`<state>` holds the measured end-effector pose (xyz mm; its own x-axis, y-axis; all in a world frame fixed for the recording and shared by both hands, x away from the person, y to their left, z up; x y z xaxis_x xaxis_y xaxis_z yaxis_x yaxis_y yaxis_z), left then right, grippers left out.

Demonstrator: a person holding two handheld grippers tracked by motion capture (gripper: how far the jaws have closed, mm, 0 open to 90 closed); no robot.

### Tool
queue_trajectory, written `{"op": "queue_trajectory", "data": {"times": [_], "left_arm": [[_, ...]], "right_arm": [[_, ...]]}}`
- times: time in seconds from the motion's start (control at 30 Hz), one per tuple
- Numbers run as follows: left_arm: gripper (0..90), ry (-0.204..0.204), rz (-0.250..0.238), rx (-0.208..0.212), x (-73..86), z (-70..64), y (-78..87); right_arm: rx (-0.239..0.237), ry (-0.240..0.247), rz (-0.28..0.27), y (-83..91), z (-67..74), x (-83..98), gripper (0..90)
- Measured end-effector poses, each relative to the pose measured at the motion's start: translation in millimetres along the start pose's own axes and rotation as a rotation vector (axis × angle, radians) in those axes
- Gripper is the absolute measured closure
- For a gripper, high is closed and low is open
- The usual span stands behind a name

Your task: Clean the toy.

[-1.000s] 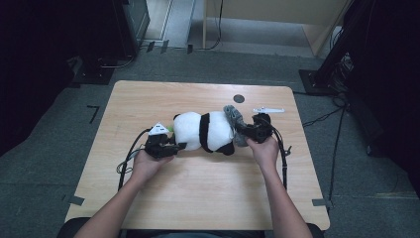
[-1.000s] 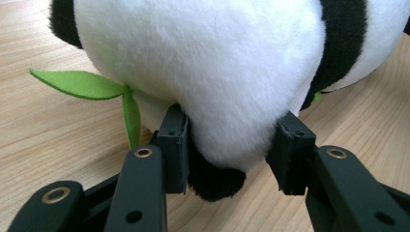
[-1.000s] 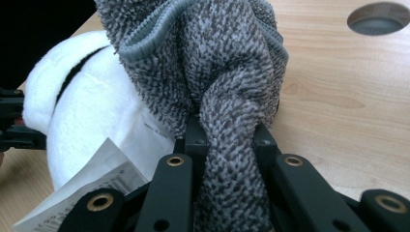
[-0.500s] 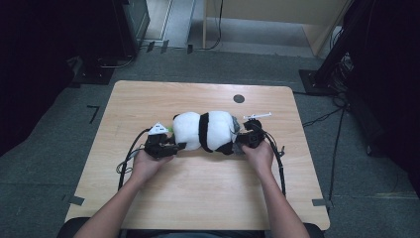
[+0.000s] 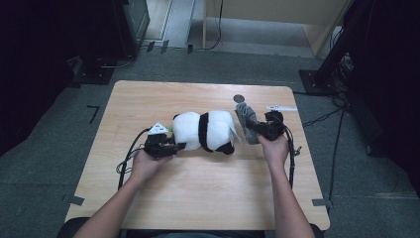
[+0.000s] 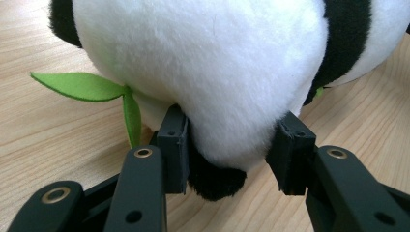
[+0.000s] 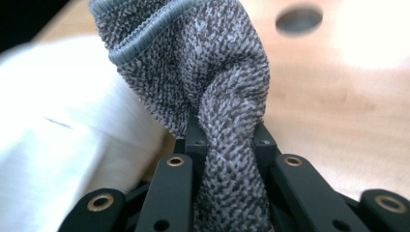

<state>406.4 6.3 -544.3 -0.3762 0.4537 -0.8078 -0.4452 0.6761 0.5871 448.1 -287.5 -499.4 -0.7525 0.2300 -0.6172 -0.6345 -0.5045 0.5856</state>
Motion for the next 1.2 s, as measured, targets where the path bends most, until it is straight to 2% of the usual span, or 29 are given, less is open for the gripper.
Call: {"op": "queue_trajectory", "data": {"times": [0.1, 0.17, 0.23, 0.33, 0.4, 0.5, 0.73, 0.83, 0.9, 0.97, 1.03, 1.1, 1.2], "left_arm": [[56.2, 0.0, 0.0, -0.001, 0.0, 0.0, -0.2], [56.1, 0.001, -0.001, -0.001, -0.1, -0.1, -0.3], [56.1, 0.0, 0.0, -0.002, 0.0, -0.1, -0.2], [56.2, -0.002, 0.003, -0.002, 0.6, -0.3, -0.3], [56.2, -0.001, 0.002, -0.002, 0.6, -0.3, -0.4], [56.2, 0.001, -0.005, -0.003, -0.5, -0.8, -0.7], [56.2, 0.006, -0.009, -0.003, -1.1, -0.6, -0.7], [56.2, 0.008, -0.01, -0.001, -0.8, -0.2, -0.6], [56.2, 0.008, -0.009, 0.0, -0.6, 0.2, -0.6], [56.2, 0.01, -0.009, 0.001, -0.5, 0.4, -0.4], [56.2, 0.017, -0.011, 0.003, -0.3, 0.9, -0.1], [56.2, 0.02, -0.011, 0.007, -0.4, 0.9, 0.2], [56.3, 0.016, -0.012, 0.003, -0.8, 0.7, 0.2]], "right_arm": [[-0.045, 0.029, -0.034, 8.9, 16.2, -6.5, 77.6], [-0.079, 0.05, -0.033, 10.1, 29.4, -6.6, 77.6], [-0.108, 0.076, -0.011, 7.1, 41.8, -3.0, 77.6], [-0.1, 0.111, 0.033, -4.8, 50.7, 7.3, 77.6], [-0.088, 0.112, 0.036, -11.9, 49.5, 12.6, 77.6], [-0.103, 0.08, 0.033, -15.7, 43.5, 15.4, 77.6], [-0.067, 0.057, 0.073, -27.5, 26.3, 26.7, 77.7], [-0.035, 0.041, 0.137, -35.1, 17.2, 35.7, 77.7], [-0.008, 0.032, 0.199, -43.4, 11.5, 45.7, 77.7], [0.015, 0.056, 0.233, -49.9, 10.6, 52.6, 77.7], [0.033, 0.068, 0.241, -53.7, 11.7, 55.4, 77.7], [0.029, 0.071, 0.225, -53.3, 10.3, 53.0, 77.6], [0.028, 0.044, 0.197, -48.0, 4.8, 46.3, 77.7]]}}
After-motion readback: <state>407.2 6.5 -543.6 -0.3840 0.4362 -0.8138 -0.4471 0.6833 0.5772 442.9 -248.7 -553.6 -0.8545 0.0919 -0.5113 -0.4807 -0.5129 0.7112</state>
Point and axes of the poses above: each handheld gripper's, and its own axes: y roughly backward along the jaws, x roughly out of its underside, z roughly to its left, the point moved 9 cm from there along -y, roughly forward along the jaws, and after that the axes turned 14 degrees about -y, right-handed, at the moved point
